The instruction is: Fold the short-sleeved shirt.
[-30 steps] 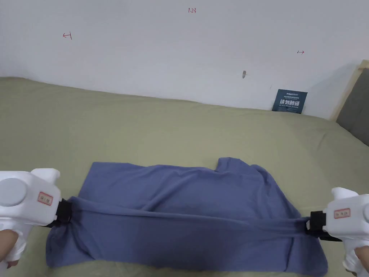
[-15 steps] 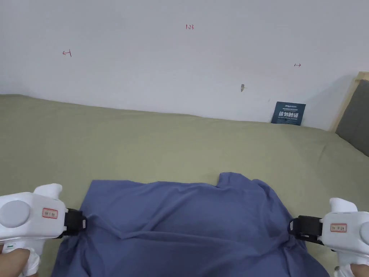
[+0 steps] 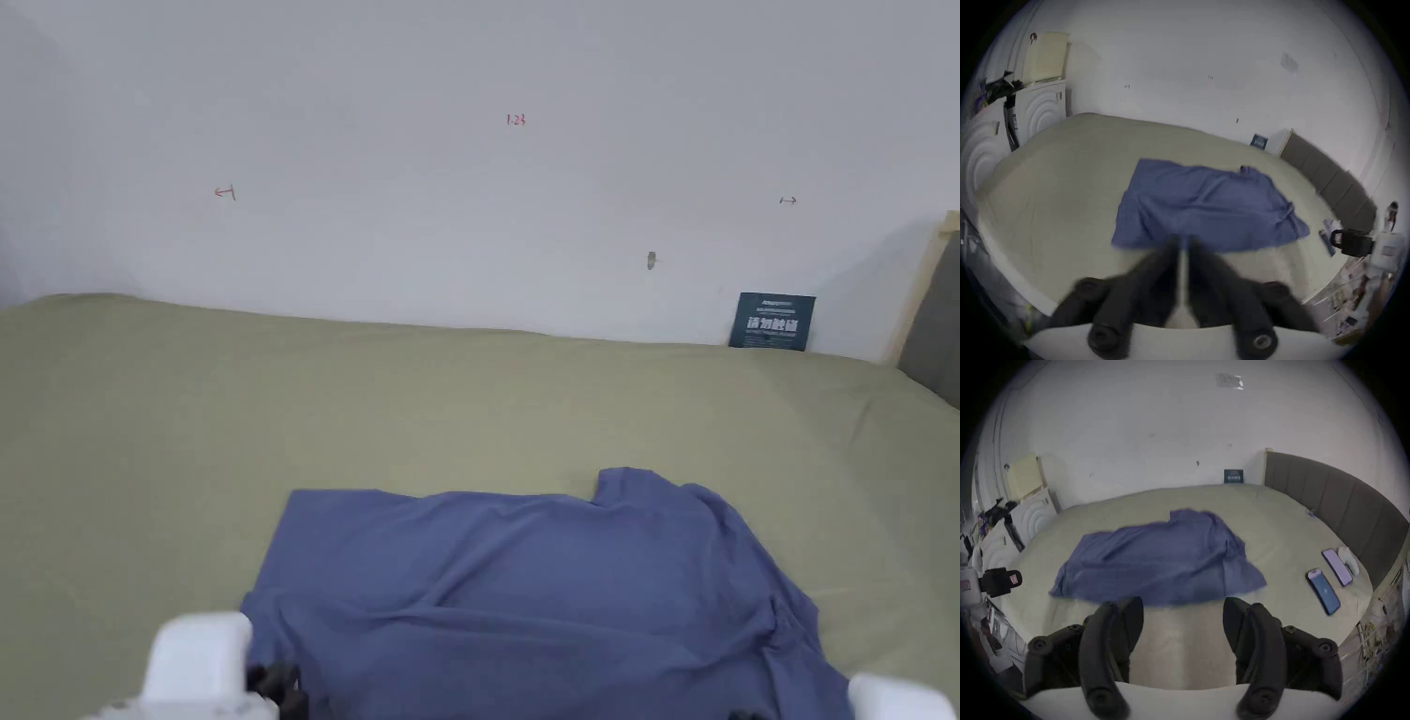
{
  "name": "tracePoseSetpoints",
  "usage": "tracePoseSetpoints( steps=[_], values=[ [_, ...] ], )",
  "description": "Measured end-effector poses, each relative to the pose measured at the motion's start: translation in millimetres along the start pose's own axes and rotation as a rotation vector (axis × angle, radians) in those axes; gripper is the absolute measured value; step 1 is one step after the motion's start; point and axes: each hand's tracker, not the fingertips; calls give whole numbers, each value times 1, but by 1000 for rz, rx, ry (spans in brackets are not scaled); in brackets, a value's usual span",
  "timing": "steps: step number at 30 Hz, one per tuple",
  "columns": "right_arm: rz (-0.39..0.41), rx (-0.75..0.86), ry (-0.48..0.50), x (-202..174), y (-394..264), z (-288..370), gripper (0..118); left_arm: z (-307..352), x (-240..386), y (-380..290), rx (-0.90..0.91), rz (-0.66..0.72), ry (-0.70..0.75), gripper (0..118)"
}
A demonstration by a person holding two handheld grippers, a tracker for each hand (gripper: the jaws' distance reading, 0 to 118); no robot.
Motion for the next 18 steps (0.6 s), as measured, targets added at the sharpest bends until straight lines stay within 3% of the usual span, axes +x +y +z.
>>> tracePoseSetpoints(
  steps=[1, 3, 5, 10, 13, 18],
  values=[
    [28, -7, -4, -7, -12, 1, 0, 3, 7, -14, -10, -34, 55, 0],
    [51, 23, -44, -17, -30, -1, 1, 4, 8, -35, -14, -37, -17, 0],
    [67, -67, 23, -32, -37, 6, 1, 3, 9, -48, -49, 35, -42, 0],
    [37, -97, 28, -23, -32, -4, 1, -14, -10, -46, -87, 46, -52, 0],
    [21, -83, 4, -7, -21, -10, 1, -38, -37, -31, -76, 107, 2, 0],
    [-6, -82, -39, 20, -1, -23, 1, -90, -63, 2, -134, 62, 123, 0]
  ],
)
